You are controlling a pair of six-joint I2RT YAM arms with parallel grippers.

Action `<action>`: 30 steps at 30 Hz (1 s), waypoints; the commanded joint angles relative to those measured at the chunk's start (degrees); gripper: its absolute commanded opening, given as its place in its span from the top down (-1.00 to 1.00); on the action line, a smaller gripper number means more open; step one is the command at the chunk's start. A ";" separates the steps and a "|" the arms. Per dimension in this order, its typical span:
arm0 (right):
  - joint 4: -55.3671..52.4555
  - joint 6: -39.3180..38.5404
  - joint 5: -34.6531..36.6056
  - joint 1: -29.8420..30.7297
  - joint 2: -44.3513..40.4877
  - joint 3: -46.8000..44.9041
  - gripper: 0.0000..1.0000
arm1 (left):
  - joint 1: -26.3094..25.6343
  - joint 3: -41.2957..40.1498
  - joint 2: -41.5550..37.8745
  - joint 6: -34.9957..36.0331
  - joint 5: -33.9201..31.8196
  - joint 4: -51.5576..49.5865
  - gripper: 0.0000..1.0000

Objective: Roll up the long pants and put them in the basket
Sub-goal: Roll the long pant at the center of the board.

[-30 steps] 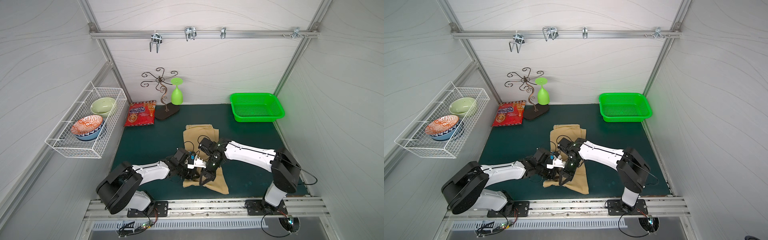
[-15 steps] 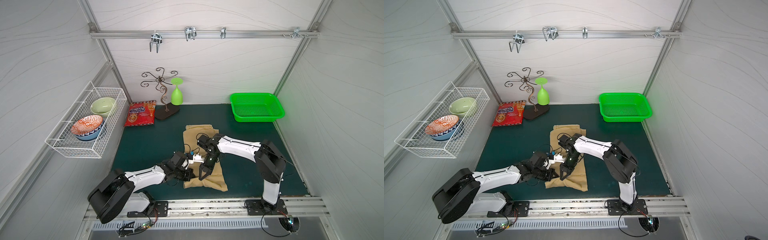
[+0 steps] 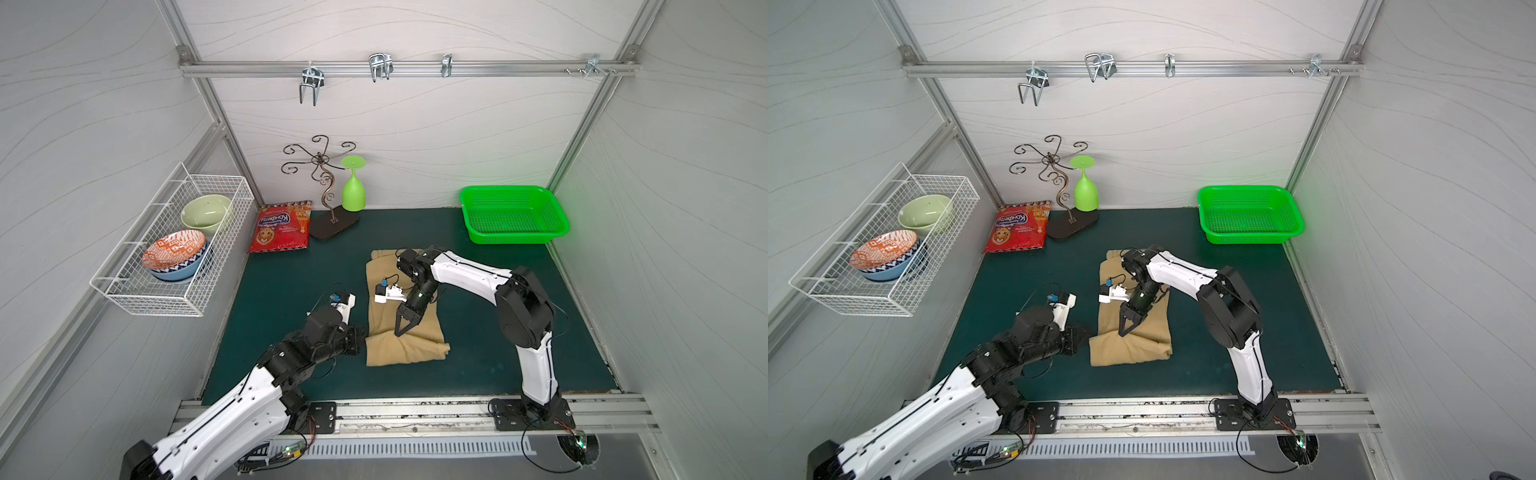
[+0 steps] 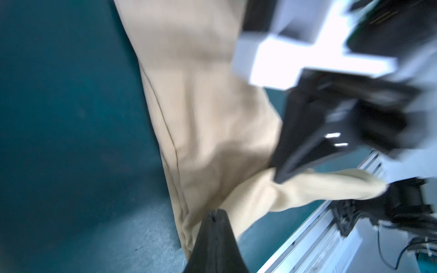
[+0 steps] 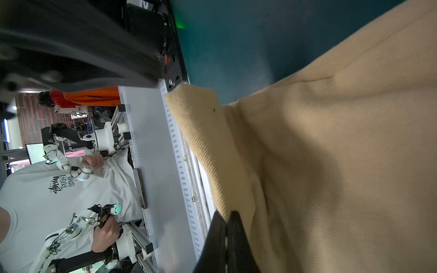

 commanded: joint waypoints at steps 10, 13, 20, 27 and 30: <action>2.67 -2.52 2.41 -3.09 6.81 2.05 0.71 | -7.44 -4.06 13.06 -3.90 5.98 20.71 1.00; 4.58 -0.93 3.81 -3.08 6.43 2.15 0.60 | -7.43 -3.86 22.65 -4.03 0.99 23.72 1.00; 18.17 11.56 22.99 -1.86 -7.82 -7.15 -0.01 | -7.34 -0.30 35.11 -8.87 -12.72 20.32 1.00; 35.11 29.48 26.51 0.65 -29.27 -28.68 -0.10 | -7.31 -1.12 35.78 -9.24 -14.32 18.77 1.00; 42.90 34.53 18.13 2.77 -33.37 -36.30 0.11 | -7.31 -2.02 35.91 -9.04 -13.89 20.19 1.00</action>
